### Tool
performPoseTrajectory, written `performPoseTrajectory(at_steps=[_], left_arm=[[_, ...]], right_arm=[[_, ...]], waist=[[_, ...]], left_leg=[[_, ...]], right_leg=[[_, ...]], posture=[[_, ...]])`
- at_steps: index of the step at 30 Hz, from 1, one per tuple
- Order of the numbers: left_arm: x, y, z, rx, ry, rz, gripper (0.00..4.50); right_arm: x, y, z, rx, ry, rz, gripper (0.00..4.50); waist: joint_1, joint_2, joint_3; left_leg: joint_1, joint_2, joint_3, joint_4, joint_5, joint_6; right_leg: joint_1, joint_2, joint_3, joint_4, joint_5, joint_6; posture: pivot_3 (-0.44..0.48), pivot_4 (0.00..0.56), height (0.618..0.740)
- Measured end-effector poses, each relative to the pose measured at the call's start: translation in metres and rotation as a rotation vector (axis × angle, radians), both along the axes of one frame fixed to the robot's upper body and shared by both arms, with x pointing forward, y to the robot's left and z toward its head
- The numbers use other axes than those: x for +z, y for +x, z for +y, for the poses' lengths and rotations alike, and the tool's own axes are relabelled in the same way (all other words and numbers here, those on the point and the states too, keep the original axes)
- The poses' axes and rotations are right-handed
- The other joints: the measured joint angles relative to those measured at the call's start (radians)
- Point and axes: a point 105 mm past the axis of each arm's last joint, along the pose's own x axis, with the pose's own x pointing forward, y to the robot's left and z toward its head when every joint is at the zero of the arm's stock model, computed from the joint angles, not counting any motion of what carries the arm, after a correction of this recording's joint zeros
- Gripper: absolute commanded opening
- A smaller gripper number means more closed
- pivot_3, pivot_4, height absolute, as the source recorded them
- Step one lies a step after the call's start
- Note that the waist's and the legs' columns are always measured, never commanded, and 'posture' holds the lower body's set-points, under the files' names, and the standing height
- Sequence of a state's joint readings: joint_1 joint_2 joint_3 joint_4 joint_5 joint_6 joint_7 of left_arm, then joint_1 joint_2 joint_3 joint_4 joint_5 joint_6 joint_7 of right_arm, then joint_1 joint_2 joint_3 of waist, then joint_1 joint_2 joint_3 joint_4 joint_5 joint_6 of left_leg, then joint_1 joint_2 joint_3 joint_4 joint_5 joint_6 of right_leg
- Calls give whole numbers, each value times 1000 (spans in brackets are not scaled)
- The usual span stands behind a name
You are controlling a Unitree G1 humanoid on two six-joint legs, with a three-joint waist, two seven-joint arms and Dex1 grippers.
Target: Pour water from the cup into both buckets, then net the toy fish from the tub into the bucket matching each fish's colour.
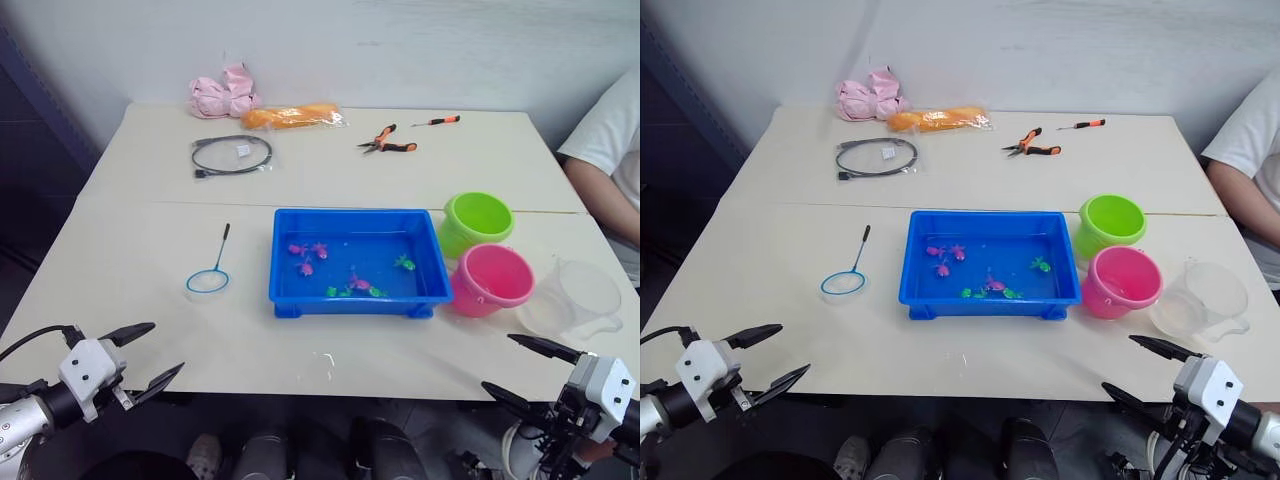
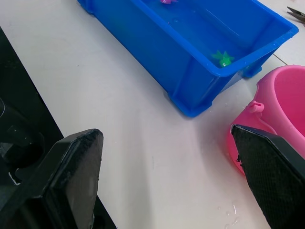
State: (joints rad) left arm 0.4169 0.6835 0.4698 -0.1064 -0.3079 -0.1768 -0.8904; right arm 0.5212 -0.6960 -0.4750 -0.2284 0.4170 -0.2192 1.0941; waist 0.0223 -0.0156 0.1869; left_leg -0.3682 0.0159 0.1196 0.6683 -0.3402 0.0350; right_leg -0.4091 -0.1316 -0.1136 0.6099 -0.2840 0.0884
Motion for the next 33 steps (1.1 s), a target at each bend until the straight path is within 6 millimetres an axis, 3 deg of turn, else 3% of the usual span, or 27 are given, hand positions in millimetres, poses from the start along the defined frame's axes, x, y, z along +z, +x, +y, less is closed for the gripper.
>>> performPoseTrajectory(at_steps=[3, 7, 17, 21, 24, 28, 33], left_arm=[[2, 6, -9, -47, -58, 47, 4474], [22, 17, -56, -289, -179, 113, 4474], [60, 34, -124, -561, -292, 64, 4474], [99, 48, -153, -620, -423, -37, 4474], [122, 53, -168, -678, -432, -83, 4474], [115, 54, -182, -728, -431, -29, 4474], [109, 53, -194, -756, -434, -10, 4474]], right_arm=[[-2, 0, -1, -47, 37, -1, 4500], [0, -4, 1, -133, 120, 5, 4500], [20, -38, -46, -620, 301, -107, 4500], [18, -49, -74, -855, 334, -145, 4500], [18, -46, -91, -962, 353, -158, 4500], [6, -33, -116, -1098, 353, -130, 4500], [-2, -4, -121, -1120, 382, -102, 4500]], waist=[[2, -1, 0], [7, 5, -3], [-3, 13, -9], [1, 14, -10], [-1, 15, -11], [-18, 16, -11], [-22, 16, -11]], left_leg=[[0, 0, -1, 0, 1, -1], [-1, -1, -2, 0, 1, -1], [1, 0, 1, -1, 2, -3], [1, 0, 1, -1, 2, -2], [1, -1, 1, -1, 4, 0], [2, -1, 3, -1, 6, 2], [1, -1, 3, 0, 8, 3]], right_leg=[[0, 0, -1, 1, 0, 0], [1, -1, -1, 1, 0, 0], [1, 2, 2, 2, 0, 0], [1, 2, 3, 3, 0, 0], [0, 3, 3, 3, 0, 1], [0, 4, 4, 3, 0, 1], [0, 4, 4, 4, 0, 1]], posture=[[0, 150, 740], [0, 150, 740], [0, 150, 740], [0, 150, 740], [0, 150, 740], [0, 150, 740], [0, 150, 740]])
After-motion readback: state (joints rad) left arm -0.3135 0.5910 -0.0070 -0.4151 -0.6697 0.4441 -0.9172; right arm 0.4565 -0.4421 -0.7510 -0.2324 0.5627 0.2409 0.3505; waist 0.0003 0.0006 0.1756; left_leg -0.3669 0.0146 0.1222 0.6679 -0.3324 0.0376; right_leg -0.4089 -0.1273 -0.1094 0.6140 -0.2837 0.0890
